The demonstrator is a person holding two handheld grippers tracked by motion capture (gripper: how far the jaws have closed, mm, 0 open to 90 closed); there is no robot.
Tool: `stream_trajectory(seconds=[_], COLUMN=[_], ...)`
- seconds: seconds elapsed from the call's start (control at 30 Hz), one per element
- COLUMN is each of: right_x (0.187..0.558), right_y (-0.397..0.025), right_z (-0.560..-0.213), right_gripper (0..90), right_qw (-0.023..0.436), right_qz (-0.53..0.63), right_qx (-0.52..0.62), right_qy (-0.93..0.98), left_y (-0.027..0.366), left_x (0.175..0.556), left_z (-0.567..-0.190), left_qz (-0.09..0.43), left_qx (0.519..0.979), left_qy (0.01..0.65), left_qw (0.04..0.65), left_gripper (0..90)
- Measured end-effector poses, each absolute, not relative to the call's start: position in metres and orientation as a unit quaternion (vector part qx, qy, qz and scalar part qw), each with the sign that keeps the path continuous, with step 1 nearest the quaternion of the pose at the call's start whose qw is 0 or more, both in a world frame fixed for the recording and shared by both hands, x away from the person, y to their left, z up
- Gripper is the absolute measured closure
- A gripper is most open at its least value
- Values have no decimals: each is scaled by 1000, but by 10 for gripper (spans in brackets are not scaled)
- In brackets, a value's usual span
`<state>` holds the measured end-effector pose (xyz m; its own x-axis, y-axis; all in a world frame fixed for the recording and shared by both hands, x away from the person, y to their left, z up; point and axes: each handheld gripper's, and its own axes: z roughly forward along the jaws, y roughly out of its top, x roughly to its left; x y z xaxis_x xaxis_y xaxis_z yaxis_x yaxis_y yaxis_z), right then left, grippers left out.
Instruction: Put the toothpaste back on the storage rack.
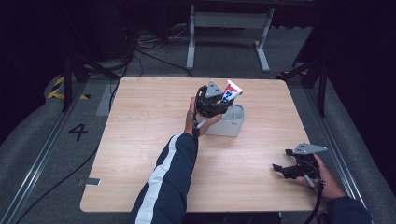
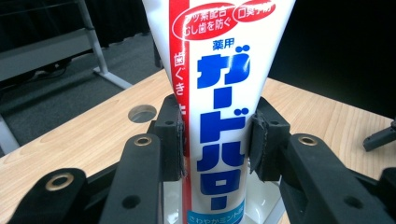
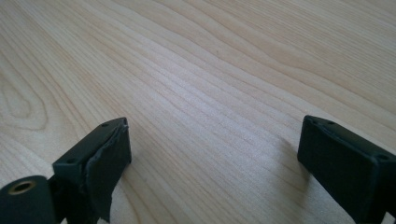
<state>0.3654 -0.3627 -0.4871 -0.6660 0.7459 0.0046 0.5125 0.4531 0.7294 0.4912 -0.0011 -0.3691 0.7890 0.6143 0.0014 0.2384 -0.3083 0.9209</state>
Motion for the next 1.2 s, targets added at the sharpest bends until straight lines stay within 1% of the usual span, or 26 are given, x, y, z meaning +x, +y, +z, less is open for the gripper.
stream_trajectory(seconds=[0.33, 0.7, 1.2], right_x=[365, 365, 365], right_y=[-363, -363, -363], right_z=[-487, -487, -487], right_gripper=[100, 100, 100], right_qw=[160, 160, 160], right_qz=[364, 364, 363], right_qx=[376, 376, 376], right_qy=[837, 837, 837], left_y=[-2, -3, -3], left_x=[491, 490, 489], left_z=[-370, -374, -378], left_qz=[187, 184, 187], left_qx=[804, 815, 829], left_qy=[263, 272, 270], left_qw=[500, 477, 454], left_gripper=[622, 616, 609])
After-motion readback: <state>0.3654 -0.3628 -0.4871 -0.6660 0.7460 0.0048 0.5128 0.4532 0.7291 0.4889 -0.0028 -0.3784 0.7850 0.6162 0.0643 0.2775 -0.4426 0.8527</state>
